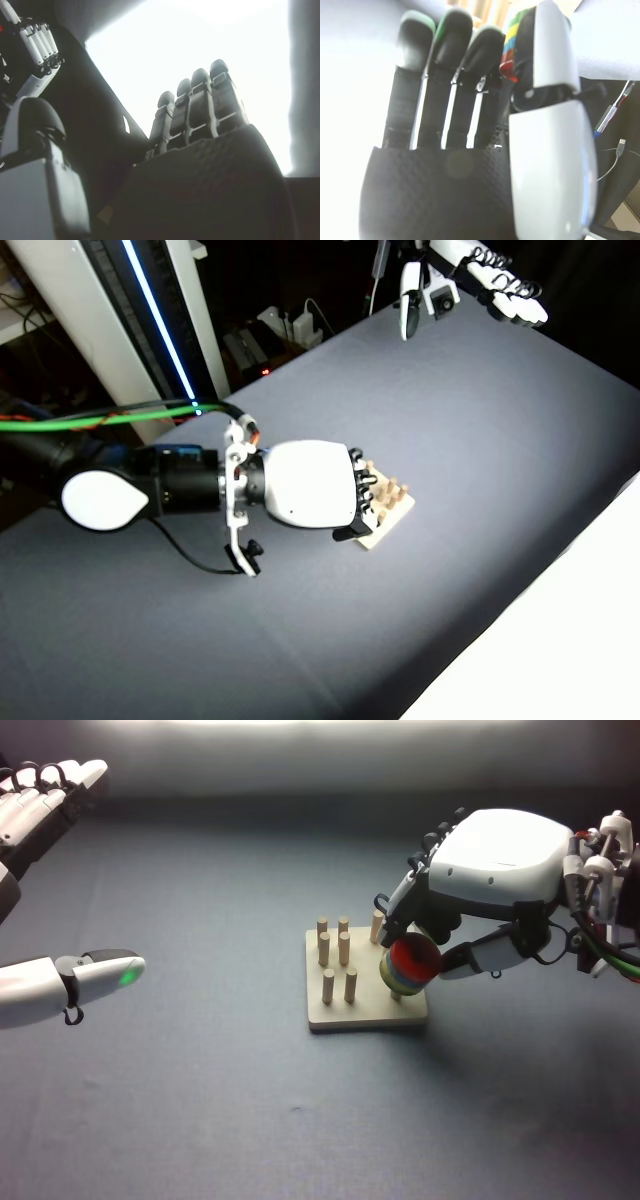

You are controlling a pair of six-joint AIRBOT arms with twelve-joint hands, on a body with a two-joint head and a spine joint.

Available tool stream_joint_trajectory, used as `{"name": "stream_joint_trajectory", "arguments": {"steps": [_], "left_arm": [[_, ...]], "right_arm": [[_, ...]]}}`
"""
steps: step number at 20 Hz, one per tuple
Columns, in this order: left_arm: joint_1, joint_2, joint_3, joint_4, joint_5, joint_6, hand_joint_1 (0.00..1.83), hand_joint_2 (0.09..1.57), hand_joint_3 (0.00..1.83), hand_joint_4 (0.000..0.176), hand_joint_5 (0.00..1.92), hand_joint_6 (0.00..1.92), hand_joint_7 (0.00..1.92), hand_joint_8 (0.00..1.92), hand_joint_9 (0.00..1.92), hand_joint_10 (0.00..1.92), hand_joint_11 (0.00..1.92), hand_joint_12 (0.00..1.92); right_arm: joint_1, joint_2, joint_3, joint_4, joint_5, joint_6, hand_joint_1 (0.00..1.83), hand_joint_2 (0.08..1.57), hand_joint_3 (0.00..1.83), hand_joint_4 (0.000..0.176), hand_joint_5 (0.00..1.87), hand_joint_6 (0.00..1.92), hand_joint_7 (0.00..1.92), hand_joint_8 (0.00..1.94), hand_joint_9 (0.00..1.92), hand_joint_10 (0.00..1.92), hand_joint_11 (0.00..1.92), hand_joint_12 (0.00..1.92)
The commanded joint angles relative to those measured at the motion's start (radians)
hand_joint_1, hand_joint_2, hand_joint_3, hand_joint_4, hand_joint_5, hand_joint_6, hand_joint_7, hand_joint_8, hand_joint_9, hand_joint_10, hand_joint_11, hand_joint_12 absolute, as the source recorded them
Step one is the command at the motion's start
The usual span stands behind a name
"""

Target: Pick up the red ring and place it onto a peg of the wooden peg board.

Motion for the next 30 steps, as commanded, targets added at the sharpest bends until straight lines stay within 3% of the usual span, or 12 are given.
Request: {"name": "stream_joint_trajectory", "arguments": {"steps": [1,9,12,13,14,18,22,24,25,26,28,30], "left_arm": [[-0.005,0.001,0.002,0.003,-0.123,-0.004,0.66,1.01,0.0,0.044,0.02,0.0,0.0,0.0,0.0,0.0,0.02,0.01],[-0.005,-0.004,0.003,0.003,-0.123,-0.007,0.65,1.03,0.0,0.002,0.04,0.01,0.0,0.0,0.0,0.0,0.0,0.0],[-0.005,-0.006,0.003,0.003,-0.122,-0.008,0.59,1.03,0.0,0.039,0.02,0.0,0.0,0.0,0.0,0.0,0.01,0.01],[-0.005,-0.006,0.003,0.003,-0.122,-0.008,0.59,1.03,0.0,0.039,0.02,0.0,0.0,0.0,0.0,0.0,0.01,0.01],[-0.005,-0.006,0.003,0.003,-0.121,-0.008,0.58,1.02,0.0,0.055,0.02,0.0,0.0,0.0,0.0,0.0,0.02,0.01],[-0.004,-0.008,0.002,0.003,-0.123,-0.01,0.62,1.03,0.0,0.025,0.02,0.0,0.0,0.0,0.0,0.0,0.02,0.01],[-0.004,-0.01,0.003,0.002,-0.125,-0.013,0.59,1.03,0.0,0.046,0.01,0.0,0.0,0.0,0.0,0.0,0.0,0.0],[-0.003,-0.01,0.002,0.002,-0.127,-0.015,0.61,1.03,0.0,0.05,0.01,0.0,0.0,0.0,0.0,0.0,0.0,0.0],[-0.003,-0.01,0.001,0.001,-0.129,-0.016,0.62,1.03,0.0,0.056,0.01,0.0,0.0,0.0,0.0,0.0,0.0,0.0],[-0.002,-0.01,0.0,0.001,-0.131,-0.016,0.62,1.03,0.0,0.056,0.01,0.0,0.0,0.0,0.0,0.0,0.0,0.0],[0.0,-0.011,-0.001,0.0,-0.133,-0.017,0.66,1.04,0.0,0.061,0.0,0.0,0.0,0.0,0.0,0.0,0.0,0.0],[0.004,-0.011,-0.003,-0.002,-0.134,-0.019,0.63,1.03,0.0,0.064,0.01,0.0,0.0,0.0,0.0,0.0,0.01,0.0]], "right_arm": [[0.01,-0.006,0.001,0.013,0.068,-0.002,1.39,1.06,0.0,0.0,1.18,0.33,1.13,0.74,1.0,1.22,0.79,1.38],[0.011,-0.034,0.025,0.014,0.038,-0.002,1.31,1.04,0.0,0.0,1.19,0.41,1.16,0.87,1.03,0.91,0.72,1.39],[0.011,-0.035,0.031,0.014,0.033,-0.002,1.26,1.04,0.0,0.007,1.14,0.68,1.16,0.74,1.08,0.42,0.67,1.19],[0.011,-0.034,0.031,0.014,0.032,-0.002,1.26,1.04,0.0,0.007,1.14,0.68,1.16,0.74,1.08,0.42,0.67,1.19],[0.011,-0.034,0.032,0.014,0.03,-0.002,1.38,1.06,0.0,0.0,1.1,0.67,1.12,0.71,0.97,1.16,0.66,1.28],[0.011,-0.034,0.029,0.014,0.029,-0.002,1.39,1.06,0.0,0.0,1.04,0.71,1.12,0.66,1.02,1.15,0.8,1.2],[0.011,-0.033,0.02,0.017,0.035,-0.002,1.39,1.06,0.0,0.0,0.96,0.83,1.15,0.66,1.06,1.08,0.76,1.06],[0.011,-0.025,0.013,0.029,0.049,-0.002,1.26,1.11,0.01,0.0,0.91,0.98,1.03,0.98,0.87,0.78,0.6,1.14],[0.011,-0.024,0.006,0.033,0.056,-0.002,1.17,1.14,0.0,0.0,0.91,1.06,0.9,0.43,0.92,0.31,0.58,1.04],[0.011,-0.024,0.003,0.034,0.059,-0.002,1.17,1.14,0.0,0.0,0.91,1.06,0.9,0.43,0.92,0.31,0.58,1.04],[0.011,-0.024,-0.007,0.048,0.076,-0.002,1.25,1.01,0.0,0.0,0.86,0.16,0.92,0.06,0.96,0.11,0.62,0.97],[0.011,-0.011,-0.016,0.089,0.105,-0.009,1.24,1.02,0.0,0.0,0.89,0.02,0.93,0.01,1.0,0.04,0.68,0.98]]}}
